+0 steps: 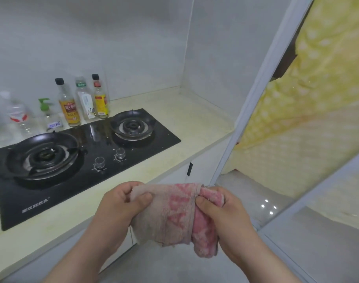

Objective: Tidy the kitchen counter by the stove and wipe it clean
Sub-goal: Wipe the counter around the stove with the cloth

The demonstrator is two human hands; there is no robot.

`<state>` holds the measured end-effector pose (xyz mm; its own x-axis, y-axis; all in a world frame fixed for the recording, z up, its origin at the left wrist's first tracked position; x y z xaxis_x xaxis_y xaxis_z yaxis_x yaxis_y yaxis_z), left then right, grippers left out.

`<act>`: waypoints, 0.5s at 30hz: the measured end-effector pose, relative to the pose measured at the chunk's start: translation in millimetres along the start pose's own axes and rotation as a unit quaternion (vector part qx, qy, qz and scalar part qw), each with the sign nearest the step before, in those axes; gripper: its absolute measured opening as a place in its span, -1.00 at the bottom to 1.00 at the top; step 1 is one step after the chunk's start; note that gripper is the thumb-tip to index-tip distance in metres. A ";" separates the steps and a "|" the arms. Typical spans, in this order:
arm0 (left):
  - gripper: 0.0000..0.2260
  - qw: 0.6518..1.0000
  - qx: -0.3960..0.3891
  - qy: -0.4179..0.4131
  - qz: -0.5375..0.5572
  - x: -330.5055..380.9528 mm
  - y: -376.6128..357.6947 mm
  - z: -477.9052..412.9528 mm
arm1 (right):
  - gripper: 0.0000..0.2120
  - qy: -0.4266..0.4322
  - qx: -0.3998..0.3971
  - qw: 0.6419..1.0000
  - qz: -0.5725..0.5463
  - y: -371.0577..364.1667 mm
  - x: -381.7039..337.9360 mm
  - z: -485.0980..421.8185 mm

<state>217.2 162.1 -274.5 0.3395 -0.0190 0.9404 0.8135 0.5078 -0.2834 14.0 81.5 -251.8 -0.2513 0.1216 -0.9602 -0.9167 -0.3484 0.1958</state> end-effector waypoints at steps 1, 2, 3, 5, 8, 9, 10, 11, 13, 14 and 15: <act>-0.94 1.000 -0.004 0.000 -0.009 1.5 -7.2 -9.7 | -0.90 -0.002 0.003 1.000 0.000 5.4 -0.8 -9.2; -0.94 1.000 -0.010 -0.002 -0.018 2.7 -15.1 -18.5 | -0.89 -0.004 0.005 1.000 0.002 10.7 -2.0 -18.5; -0.93 1.000 -0.015 -0.005 -0.022 3.2 -22.7 -27.4 | -0.89 -0.004 0.007 1.000 0.004 16.3 -3.4 -27.9; -0.90 0.999 -0.022 -0.007 -0.030 2.7 -37.3 -45.3 | -0.88 -0.001 0.014 1.000 0.009 27.6 -5.1 -46.9; -0.88 0.999 -0.028 -0.005 -0.031 1.0 -60.1 -72.4 | -0.87 -0.001 0.019 1.000 0.010 44.4 -5.3 -76.5; -0.87 0.999 -0.031 -0.005 -0.029 0.4 -68.9 -81.4 | -0.87 -0.002 0.020 1.000 0.012 50.9 -5.1 -87.2; -0.86 0.999 -0.031 -0.005 -0.029 -1.0 -77.9 -91.3 | -0.87 -0.003 0.023 1.000 0.012 58.1 -4.8 -98.9; -0.85 0.999 -0.028 -0.006 -0.028 -2.5 -87.1 -101.3 | -0.89 -0.003 0.024 1.000 0.013 65.7 -4.9 -111.3; -0.87 1.000 -0.022 -0.005 -0.018 -7.1 -107.0 -122.8 | -0.92 -0.004 0.023 1.000 0.017 82.5 -2.5 -139.0; -0.90 1.000 -0.024 -0.006 -0.013 -9.7 -117.8 -133.6 | -0.91 -0.008 0.022 1.000 0.018 90.9 -1.6 -153.1; -0.93 1.000 -0.028 -0.006 -0.007 -11.9 -129.0 -144.7 | -0.91 -0.010 0.019 1.000 0.017 99.5 -1.9 -167.1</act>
<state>176.5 -27.8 -276.3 0.3221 -0.0147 0.9466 0.8435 0.4585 -0.2800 -24.8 -108.7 -263.8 -0.2877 0.1291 -0.9490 -0.9187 -0.3173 0.2354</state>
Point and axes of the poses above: each hand's wrist, its own z-axis away from the middle knuckle, its own y-axis out of the back of the hand, x = y × z, the point moved 2 cm from there along -z, towards the middle knuckle, and after that the axes turned 7 degrees about z, right-handed, at the moved point
